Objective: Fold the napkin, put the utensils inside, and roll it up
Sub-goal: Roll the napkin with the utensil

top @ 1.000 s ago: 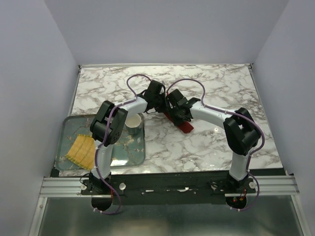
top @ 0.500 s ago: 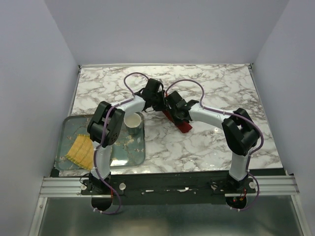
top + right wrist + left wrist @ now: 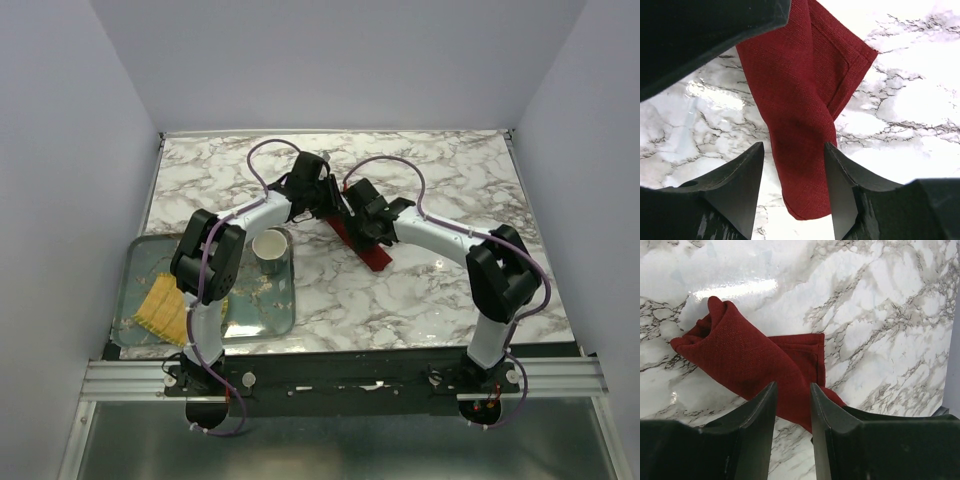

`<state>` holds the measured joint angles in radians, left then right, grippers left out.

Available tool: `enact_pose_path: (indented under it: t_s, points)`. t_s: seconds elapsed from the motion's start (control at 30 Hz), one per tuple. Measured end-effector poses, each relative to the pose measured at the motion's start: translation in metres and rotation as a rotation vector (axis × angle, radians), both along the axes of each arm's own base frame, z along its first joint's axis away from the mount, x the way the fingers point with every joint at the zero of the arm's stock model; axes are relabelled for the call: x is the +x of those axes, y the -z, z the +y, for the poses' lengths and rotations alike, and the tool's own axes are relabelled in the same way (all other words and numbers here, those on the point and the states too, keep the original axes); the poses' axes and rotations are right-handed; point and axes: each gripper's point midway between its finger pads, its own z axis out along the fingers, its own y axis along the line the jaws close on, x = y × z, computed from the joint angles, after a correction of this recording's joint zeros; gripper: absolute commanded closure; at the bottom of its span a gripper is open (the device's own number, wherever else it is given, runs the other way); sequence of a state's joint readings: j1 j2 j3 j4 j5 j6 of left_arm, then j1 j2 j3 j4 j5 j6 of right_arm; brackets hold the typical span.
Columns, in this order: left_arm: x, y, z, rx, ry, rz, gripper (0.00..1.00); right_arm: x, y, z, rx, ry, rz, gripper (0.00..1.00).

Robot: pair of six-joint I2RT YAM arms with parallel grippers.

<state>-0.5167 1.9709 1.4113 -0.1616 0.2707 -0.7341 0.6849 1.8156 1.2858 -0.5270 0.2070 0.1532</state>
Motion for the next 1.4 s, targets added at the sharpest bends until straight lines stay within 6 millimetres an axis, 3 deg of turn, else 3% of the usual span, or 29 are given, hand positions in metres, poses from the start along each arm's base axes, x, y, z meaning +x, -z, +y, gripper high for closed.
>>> enact_pose_path:
  t_s: [0.13,0.4,0.73,0.87,1.0,1.1,1.27,1.4]
  points:
    - [0.002,0.002,0.006,0.000,-0.016,0.006,0.57,0.002,-0.001,0.004,0.005,-0.014,0.005,0.39]
    - [0.004,0.001,0.040,-0.007,-0.108,0.033,0.56,0.008,0.008,0.011,-0.008,-0.035,0.026,0.37]
    - [0.010,-0.006,0.041,-0.032,-0.127,0.017,0.56,0.011,0.028,0.005,-0.075,-0.046,0.035,0.37]
    - [0.011,-0.009,0.039,-0.046,-0.126,0.012,0.56,0.013,0.035,0.000,-0.105,-0.031,0.010,0.42]
    - [0.011,-0.009,0.038,-0.054,-0.124,0.010,0.56,0.016,0.036,-0.002,-0.114,-0.012,-0.014,0.57]
    - [0.009,-0.008,0.037,-0.055,-0.120,0.012,0.56,0.018,0.037,-0.003,-0.111,-0.007,-0.021,0.63]
    - [0.006,-0.007,0.034,-0.058,-0.108,0.016,0.56,0.017,0.037,-0.001,-0.068,-0.016,-0.002,0.66]
    - [0.003,-0.008,0.030,-0.063,-0.095,0.019,0.57,0.018,0.036,0.000,0.073,-0.025,0.088,0.67]
